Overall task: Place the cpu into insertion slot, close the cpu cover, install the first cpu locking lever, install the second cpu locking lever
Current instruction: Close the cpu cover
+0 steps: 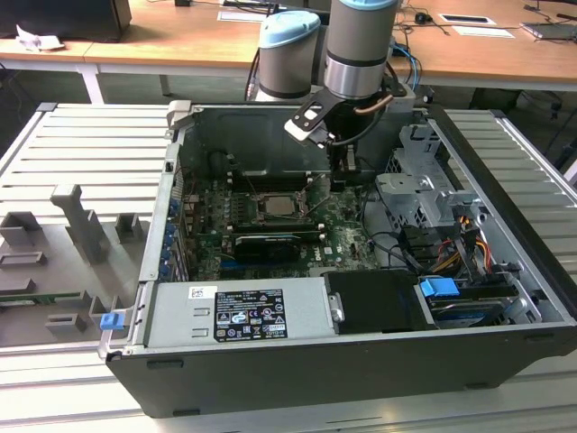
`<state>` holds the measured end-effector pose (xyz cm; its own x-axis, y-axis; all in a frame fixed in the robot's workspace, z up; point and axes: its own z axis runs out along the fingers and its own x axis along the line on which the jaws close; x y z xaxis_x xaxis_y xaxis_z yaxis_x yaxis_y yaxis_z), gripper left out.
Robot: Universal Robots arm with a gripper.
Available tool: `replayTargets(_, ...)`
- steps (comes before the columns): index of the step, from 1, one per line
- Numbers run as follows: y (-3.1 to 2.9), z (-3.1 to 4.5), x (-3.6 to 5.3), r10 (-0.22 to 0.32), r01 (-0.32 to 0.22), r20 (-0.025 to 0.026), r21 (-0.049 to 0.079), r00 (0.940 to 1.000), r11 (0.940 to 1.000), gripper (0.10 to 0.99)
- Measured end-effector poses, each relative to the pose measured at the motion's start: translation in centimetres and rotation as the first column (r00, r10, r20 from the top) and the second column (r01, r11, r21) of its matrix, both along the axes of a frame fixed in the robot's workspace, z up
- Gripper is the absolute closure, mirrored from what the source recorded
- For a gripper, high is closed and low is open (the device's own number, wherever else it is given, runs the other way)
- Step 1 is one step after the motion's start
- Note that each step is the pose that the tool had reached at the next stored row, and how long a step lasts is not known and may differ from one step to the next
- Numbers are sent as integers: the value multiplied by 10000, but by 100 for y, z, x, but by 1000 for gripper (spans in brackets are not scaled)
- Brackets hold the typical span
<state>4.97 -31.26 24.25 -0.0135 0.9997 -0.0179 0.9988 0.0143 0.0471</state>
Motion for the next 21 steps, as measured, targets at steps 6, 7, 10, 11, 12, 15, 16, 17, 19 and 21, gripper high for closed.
replayTargets(6, 0, 0, -19, 0, 0, 0, 0, 10000, 10000, 980)
replayTargets(7, 0, 0, -20, 0, 0, 0, 0, 10000, 10000, 980)
replayTargets(10, 0, 0, -29, 0, 0, 0, 0, 10000, 10000, 980)
replayTargets(11, 0, 0, -31, 1, -1, 0, 0, 10000, 10000, 980)
replayTargets(12, 0, 0, -34, 0, 0, 0, 0, 10000, 10000, 980)
replayTargets(15, 0, 0, -42, 0, 0, 0, 0, 10000, 10000, 980)
replayTargets(16, 0, 0, -45, 0, 0, 0, 0, 10000, 10000, 980)
replayTargets(17, 0, 0, -48, 0, 0, 0, 0, 10000, 10000, 980)
replayTargets(19, 0, 0, -53, 0, 0, 0, -1, 10000, 10000, 980)
replayTargets(21, 0, 0, -59, 0, 0, 0, 0, 10000, 10000, 980)
